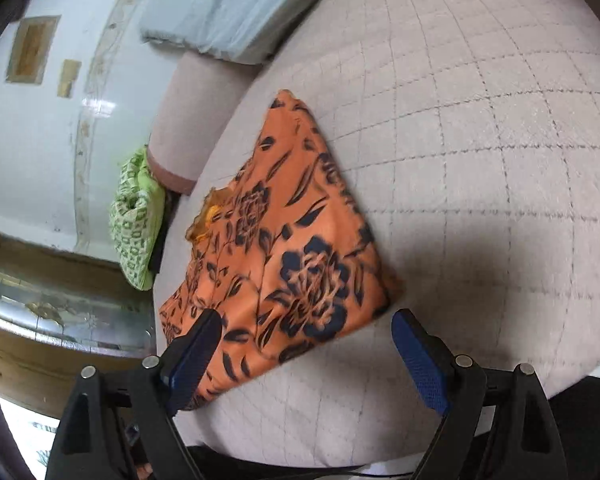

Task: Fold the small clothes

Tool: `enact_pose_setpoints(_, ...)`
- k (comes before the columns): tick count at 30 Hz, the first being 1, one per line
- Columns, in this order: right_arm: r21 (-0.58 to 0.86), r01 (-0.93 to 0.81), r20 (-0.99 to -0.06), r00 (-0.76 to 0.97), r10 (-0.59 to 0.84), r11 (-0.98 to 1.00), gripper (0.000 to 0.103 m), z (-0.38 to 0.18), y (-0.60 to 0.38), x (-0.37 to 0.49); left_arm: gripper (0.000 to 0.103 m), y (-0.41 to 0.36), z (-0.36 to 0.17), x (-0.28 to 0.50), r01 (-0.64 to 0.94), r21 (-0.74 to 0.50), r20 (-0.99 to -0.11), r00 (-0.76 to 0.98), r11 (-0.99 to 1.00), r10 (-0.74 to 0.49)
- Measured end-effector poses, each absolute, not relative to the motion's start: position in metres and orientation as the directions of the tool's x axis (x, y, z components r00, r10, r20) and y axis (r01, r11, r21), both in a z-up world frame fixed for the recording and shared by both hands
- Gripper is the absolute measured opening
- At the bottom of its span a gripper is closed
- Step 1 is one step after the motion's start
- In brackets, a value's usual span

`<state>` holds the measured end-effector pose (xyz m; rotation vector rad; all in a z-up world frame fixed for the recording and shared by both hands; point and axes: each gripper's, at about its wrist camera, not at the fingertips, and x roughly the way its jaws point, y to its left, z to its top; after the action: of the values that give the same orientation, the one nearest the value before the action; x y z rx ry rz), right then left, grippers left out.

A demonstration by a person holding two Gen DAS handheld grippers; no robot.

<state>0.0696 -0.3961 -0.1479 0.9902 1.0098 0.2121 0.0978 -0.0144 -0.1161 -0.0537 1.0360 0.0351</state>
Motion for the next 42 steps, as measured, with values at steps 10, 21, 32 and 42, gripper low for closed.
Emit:
enact_pose_setpoints(10,0.808,0.28,-0.575,0.563,0.594,0.518,0.082,-0.16,-0.397,0.088,0.088,-0.078,-0.13,0.146,0.081,0.031,-0.854,0.52,0.996,-0.016)
enact_pose_setpoints(21,0.586,0.089,-0.694,0.567,0.443,0.805,0.015,-0.101,-0.377,0.084,0.091,-0.091,-0.154,0.16,0.079,0.152,-0.844,0.529,0.985,0.088)
enact_pose_setpoints(32,0.683,0.103,-0.636,0.57,0.52,0.723,0.073,-0.108,-0.433,0.109,0.091,-0.099,-0.143,0.161,0.09,0.115,-0.851,0.523,0.989,0.052)
enact_pose_setpoints(42,0.728,0.068,-0.655,0.366,0.661,0.683,0.072,-0.157,-0.417,0.25,0.092,-0.095,-0.155,0.166,0.05,0.084,-0.865,0.499,0.995,0.048)
